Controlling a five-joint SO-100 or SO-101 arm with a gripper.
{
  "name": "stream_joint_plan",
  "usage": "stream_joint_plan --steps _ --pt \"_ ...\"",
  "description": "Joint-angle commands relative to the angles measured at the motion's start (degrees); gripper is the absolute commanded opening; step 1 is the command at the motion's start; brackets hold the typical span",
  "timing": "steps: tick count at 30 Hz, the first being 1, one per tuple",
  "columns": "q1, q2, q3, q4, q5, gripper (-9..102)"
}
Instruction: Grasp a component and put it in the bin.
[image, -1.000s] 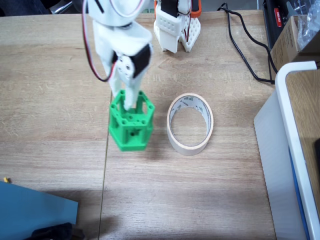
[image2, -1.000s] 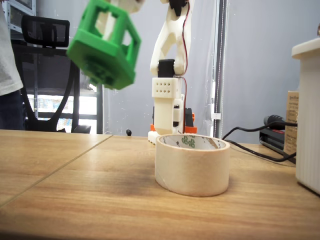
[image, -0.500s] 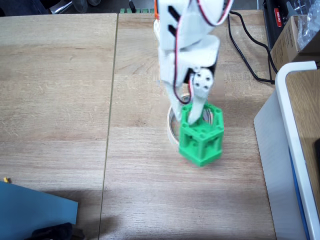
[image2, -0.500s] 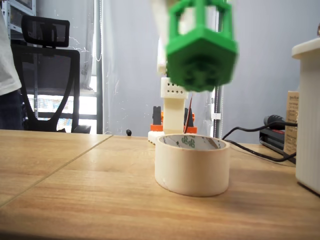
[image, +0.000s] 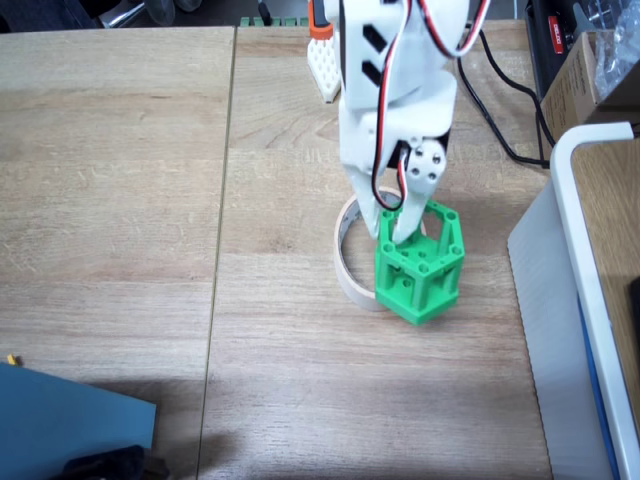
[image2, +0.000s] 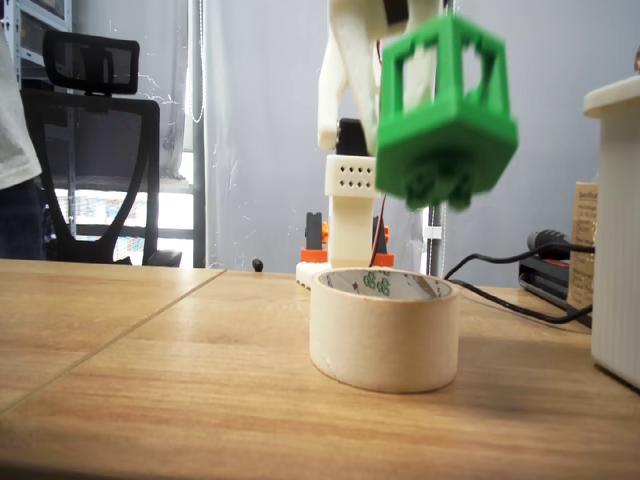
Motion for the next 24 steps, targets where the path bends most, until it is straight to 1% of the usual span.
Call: stream_joint_plan --steps 1,24 --pt "0.0 3.2 1.8 0.4 -0.3 0" --pt "0.2 3.3 10.6 1.3 0.7 0"
